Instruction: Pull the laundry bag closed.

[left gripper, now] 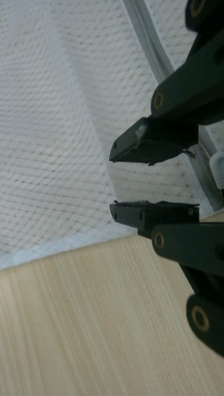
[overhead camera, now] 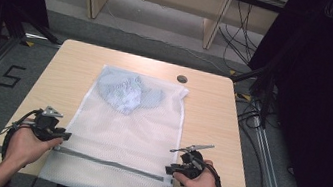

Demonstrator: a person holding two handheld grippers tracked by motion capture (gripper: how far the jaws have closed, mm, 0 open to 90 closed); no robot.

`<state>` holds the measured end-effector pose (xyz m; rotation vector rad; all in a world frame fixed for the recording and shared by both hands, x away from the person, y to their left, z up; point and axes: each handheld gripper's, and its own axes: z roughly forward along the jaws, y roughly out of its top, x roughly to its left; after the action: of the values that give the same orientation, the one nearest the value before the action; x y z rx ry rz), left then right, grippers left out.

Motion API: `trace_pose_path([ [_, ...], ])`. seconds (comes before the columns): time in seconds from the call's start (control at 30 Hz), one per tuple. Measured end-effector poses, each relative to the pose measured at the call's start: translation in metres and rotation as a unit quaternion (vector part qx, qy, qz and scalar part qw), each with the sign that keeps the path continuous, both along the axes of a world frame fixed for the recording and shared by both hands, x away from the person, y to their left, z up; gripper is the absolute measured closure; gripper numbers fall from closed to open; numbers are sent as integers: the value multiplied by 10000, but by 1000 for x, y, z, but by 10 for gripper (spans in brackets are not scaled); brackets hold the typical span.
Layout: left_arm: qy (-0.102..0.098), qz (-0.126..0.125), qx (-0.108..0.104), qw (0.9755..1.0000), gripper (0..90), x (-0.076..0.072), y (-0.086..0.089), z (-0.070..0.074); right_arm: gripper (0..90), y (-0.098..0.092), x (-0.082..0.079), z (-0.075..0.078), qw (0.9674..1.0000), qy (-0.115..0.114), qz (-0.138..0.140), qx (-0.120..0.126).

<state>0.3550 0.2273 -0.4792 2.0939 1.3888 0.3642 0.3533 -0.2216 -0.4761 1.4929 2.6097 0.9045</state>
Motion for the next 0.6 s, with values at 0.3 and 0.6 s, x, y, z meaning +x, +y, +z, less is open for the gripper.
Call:
trace_pose_path([
  [0.3,630,181,190,9977,881,1,2,-1,736,8,-2,10,9992,121,23,391],
  [0.6,914,113,433,9948,895,2,1,-2,759,24,-5,15,9987,309,111,388],
])
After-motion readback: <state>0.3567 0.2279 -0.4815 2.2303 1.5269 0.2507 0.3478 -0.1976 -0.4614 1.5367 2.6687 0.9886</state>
